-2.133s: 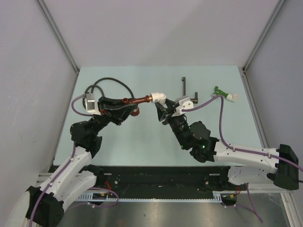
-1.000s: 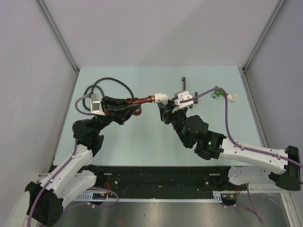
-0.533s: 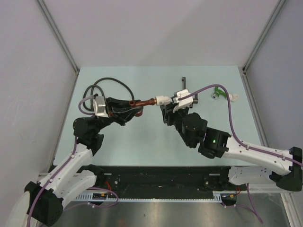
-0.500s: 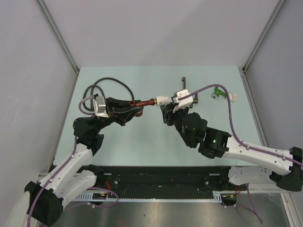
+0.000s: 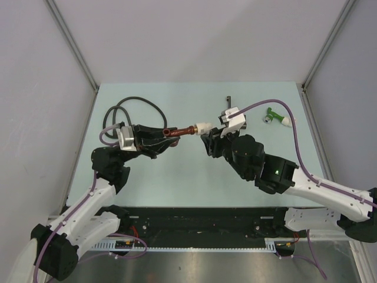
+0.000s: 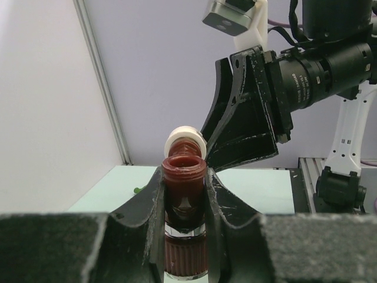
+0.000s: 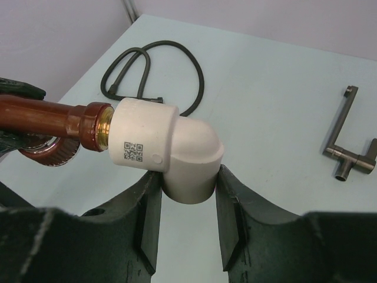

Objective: Install the water faucets

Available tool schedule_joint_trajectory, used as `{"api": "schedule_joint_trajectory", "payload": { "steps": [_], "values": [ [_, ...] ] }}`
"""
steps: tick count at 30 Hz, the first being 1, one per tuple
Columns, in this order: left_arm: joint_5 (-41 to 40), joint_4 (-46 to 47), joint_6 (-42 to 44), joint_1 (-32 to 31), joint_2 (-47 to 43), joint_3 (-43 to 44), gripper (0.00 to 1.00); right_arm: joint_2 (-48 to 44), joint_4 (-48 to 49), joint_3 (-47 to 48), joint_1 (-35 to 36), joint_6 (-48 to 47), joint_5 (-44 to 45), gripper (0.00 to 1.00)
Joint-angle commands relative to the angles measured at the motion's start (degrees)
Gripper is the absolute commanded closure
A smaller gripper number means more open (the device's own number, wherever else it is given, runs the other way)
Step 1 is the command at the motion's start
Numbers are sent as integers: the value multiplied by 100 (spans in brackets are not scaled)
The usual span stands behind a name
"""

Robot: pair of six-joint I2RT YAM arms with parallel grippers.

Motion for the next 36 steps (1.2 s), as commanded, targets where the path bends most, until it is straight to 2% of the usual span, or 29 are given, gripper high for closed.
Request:
{"api": "schedule_joint_trajectory", "payload": {
  "steps": [1,17,30,34,36],
  "values": [
    [722,-182,380,-271,39,-52,100,-35,102,438,-13,451,-968,100],
    [933,-1202,1708,-464,-278,0,100,9,-601,710,-584,970,-1987,100],
    [1223,-2906,3412,-535,-559,308,100,115,-786,737,-1147,1321,-3034,100],
    [1662,-3328,4247,-543,-629,273,100,141,-821,737,-1270,1348,-3341,100],
    [1680,-3513,4362,-543,-656,308,100,150,-838,728,-1323,1348,-3403,100]
  ]
}}
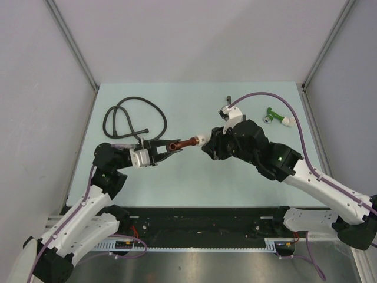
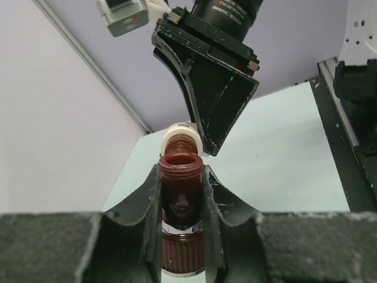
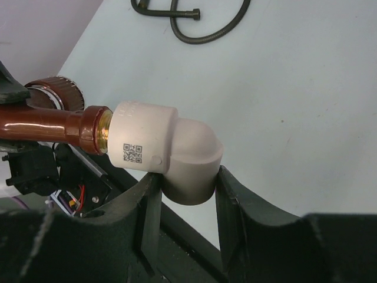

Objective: Install the water faucets

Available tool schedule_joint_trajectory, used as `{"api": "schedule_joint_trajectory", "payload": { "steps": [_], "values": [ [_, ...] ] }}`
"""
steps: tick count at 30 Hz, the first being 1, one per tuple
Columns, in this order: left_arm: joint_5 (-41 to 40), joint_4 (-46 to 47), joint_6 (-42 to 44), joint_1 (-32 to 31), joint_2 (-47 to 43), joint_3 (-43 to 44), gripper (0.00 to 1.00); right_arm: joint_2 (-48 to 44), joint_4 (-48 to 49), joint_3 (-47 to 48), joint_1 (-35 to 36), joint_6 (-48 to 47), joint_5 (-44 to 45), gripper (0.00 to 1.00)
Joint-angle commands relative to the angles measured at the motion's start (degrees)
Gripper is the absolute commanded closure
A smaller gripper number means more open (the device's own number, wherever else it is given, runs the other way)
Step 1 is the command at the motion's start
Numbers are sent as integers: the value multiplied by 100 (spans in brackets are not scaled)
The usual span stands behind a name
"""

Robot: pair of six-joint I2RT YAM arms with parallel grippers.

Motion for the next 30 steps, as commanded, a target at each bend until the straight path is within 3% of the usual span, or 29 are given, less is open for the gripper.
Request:
{"api": "schedule_joint_trajectory", "payload": {
  "steps": [1,5,9,16,21,25,30],
  "values": [
    [1038,-998,1073,-202,-31,172,100,10,816,376,-64,216,-640,100],
    [1082,-1428,1407,-202,-40,287,100,19,763,367,-196,224,-911,100],
    [1205,-2499,2504,-202,-40,428,100,63,728,376,-284,207,-1150,100],
    [1135,-3582,3192,-202,40,779,100,89,684,376,-381,154,-1423,100],
    [1144,-2660,2420,-202,4,577,100,10,675,367,-486,93,-1519,100],
    [933,-1949,1874,-194,-83,350,100,-113,667,367,-548,66,-1511,89],
    [722,-87,610,-194,-145,-212,100,-122,623,367,-635,75,-1493,82]
  ]
}}
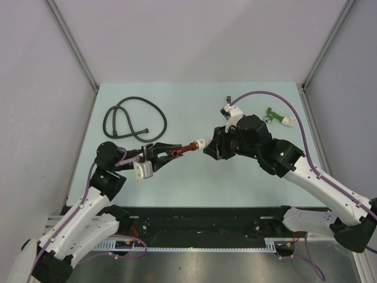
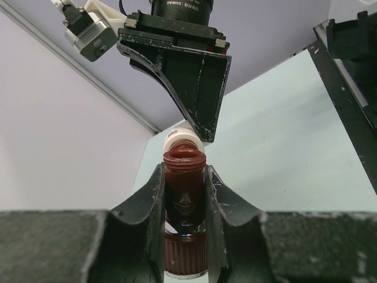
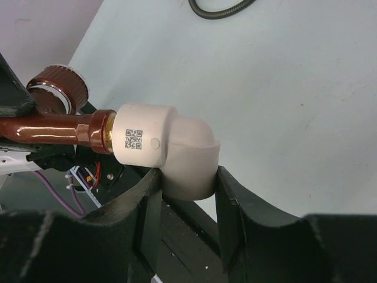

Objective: Install the water faucets

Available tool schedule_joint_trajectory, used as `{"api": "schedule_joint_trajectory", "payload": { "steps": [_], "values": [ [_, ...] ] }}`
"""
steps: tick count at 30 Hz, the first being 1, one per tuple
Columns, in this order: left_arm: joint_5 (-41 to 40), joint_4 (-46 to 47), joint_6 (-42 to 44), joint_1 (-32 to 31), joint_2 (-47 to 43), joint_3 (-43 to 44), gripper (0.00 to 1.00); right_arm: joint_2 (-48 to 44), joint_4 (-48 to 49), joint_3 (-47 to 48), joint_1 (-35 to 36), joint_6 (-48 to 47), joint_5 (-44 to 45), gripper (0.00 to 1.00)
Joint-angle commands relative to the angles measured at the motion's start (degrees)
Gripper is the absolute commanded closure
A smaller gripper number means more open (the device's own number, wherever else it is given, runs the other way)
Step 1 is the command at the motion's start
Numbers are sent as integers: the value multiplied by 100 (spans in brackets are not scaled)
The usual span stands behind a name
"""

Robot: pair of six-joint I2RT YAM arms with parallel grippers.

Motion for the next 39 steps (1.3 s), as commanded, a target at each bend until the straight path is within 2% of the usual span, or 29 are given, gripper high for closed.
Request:
{"api": "schedule_joint_trajectory", "payload": {
  "steps": [1,2,6,9,10,13,14,16,25,32,33,36,37,39],
  "values": [
    [204,1567,-1457,-137,10,-482,100,-161,902,367,-41,73,-230,82],
    [169,1978,-1728,-137,36,-544,100,-170,894,367,-32,82,-230,82],
    [238,2396,-1933,-137,98,-676,100,-161,920,367,-85,126,-282,82],
    [501,2387,-1819,-137,107,-676,100,-152,929,367,-164,178,-405,91],
    [563,2335,-1758,-146,98,-668,100,-135,929,367,-190,187,-475,99],
    [704,1170,-855,-146,63,-343,100,-91,911,367,-357,257,-809,100],
    [687,330,-261,-146,46,-238,100,-91,894,367,-384,258,-871,100],
    [608,-448,139,-146,54,-9,100,-91,894,367,-419,266,-933,100],
    [564,-1997,1274,-146,89,448,100,59,744,367,-665,222,-1513,100],
    [494,-2131,1442,-146,89,501,100,59,762,367,-727,222,-1539,100],
    [415,-2079,1390,-146,55,467,100,50,762,367,-735,222,-1522,100],
    [327,-1596,1004,-137,-16,274,100,-29,762,367,-753,214,-1461,87],
    [213,-1020,811,-137,-42,195,100,-73,753,367,-762,205,-1443,78],
    [142,-577,318,-137,-112,-16,100,-108,744,367,-779,187,-1373,73]
  ]
}}
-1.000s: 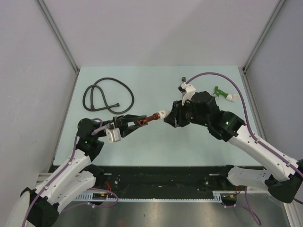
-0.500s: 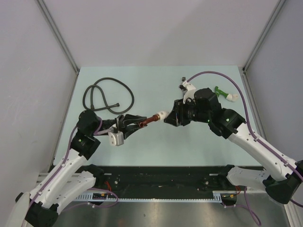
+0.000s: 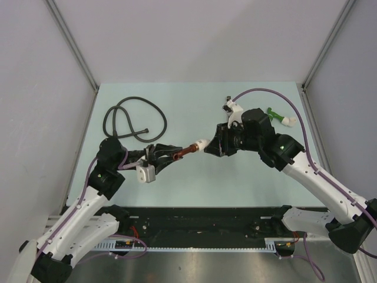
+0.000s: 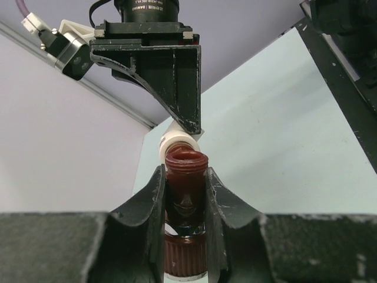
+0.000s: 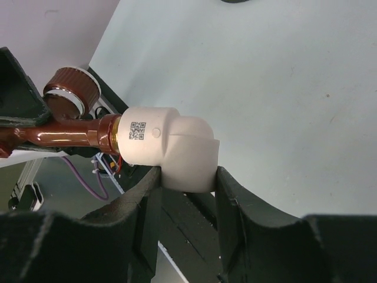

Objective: Install the water faucets

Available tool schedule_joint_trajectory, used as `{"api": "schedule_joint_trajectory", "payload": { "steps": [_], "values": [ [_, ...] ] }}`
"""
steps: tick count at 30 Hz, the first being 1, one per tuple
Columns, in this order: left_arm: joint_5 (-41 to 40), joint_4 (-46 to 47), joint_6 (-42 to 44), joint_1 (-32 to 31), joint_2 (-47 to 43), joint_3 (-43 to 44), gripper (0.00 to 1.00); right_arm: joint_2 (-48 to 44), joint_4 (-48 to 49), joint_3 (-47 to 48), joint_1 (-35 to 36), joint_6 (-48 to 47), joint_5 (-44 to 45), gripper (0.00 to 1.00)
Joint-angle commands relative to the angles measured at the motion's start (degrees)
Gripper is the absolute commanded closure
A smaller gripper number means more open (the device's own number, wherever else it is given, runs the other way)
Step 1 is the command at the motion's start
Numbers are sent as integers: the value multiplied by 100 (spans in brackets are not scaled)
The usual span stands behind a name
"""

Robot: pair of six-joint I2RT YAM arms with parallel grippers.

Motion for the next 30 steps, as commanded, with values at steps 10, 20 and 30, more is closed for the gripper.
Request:
{"api": "schedule_joint_trajectory", "payload": {
  "steps": [10,20,30],
  "values": [
    [-997,3212,-2967,-84,159,-973,100,-544,676,367,-232,80,268,50],
    [-2087,3732,-3961,-84,537,-1088,100,-720,728,122,-276,-288,839,40],
    [-3801,2600,-5884,21,924,-473,100,-431,562,-986,-372,-650,2334,28]
  ]
}}
